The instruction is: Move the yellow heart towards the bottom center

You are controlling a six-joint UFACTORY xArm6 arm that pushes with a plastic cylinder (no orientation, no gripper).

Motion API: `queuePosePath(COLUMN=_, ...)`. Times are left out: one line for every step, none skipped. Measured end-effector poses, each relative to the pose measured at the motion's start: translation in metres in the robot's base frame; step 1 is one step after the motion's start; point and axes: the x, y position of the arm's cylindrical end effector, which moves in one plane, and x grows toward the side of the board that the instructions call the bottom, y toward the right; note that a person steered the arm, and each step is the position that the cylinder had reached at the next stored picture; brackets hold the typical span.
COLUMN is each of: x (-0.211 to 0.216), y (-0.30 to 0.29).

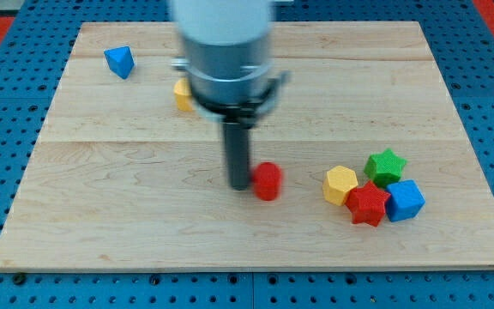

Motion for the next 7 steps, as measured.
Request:
queuePosePath(x=0.0, y=0.021)
queuePosePath(x=0.0, y=0.029)
queuePosePath(x=0.0, y=0.047)
queuePosePath(x=-0.023, y=0.01)
queuePosePath(x=-0.085, y=-0.004)
queuePosePath(x=-0.137, y=0.013)
queuePosePath(x=-0.179, y=-0.051)
